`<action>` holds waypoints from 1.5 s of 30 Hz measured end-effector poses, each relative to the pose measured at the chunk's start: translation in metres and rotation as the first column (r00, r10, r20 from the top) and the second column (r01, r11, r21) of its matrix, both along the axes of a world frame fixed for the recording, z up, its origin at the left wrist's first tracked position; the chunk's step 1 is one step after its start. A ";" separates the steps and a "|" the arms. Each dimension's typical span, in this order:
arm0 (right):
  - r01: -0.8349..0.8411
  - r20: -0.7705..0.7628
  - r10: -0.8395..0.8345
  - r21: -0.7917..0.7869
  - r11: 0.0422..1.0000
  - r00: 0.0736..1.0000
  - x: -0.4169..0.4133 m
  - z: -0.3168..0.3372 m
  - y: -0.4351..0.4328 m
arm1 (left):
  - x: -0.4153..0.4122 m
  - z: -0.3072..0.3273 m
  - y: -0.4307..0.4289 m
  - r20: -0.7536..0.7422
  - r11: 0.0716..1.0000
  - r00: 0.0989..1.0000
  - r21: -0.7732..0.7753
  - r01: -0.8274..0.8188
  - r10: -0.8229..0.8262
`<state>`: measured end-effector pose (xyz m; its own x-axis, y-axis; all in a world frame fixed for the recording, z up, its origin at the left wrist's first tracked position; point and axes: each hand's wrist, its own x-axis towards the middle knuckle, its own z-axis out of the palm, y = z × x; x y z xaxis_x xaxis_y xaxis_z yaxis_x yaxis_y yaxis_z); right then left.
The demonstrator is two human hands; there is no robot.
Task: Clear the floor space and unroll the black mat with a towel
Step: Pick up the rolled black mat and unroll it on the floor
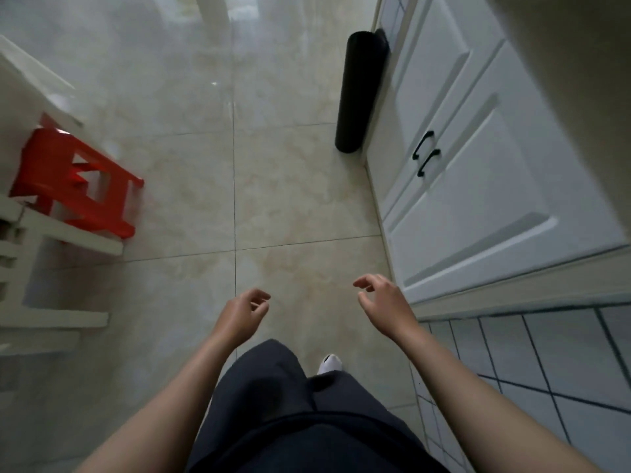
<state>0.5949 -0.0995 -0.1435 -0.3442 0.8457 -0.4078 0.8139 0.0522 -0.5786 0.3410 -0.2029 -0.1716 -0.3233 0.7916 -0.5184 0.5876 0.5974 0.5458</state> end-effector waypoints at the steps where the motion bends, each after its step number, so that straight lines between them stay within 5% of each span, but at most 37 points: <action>1: -0.022 0.003 0.022 0.003 1.000 1.000 -0.002 0.001 0.016 | -0.003 0.000 0.013 0.001 1.000 1.000 0.008 -0.024 0.024; 8: -0.117 0.045 0.116 0.021 0.993 0.992 -0.042 -0.002 0.130 | -0.042 -0.005 0.111 0.036 0.991 0.992 0.060 -0.123 0.121; 25: 0.041 0.062 -0.042 0.010 0.999 0.997 -0.155 0.009 0.416 | -0.166 0.000 0.396 0.053 0.999 0.998 0.031 -0.025 0.024; 45: 0.235 0.025 -0.234 -0.094 0.967 0.972 -0.165 -0.010 0.773 | -0.140 -0.011 0.747 0.134 0.997 0.988 0.001 -0.079 0.078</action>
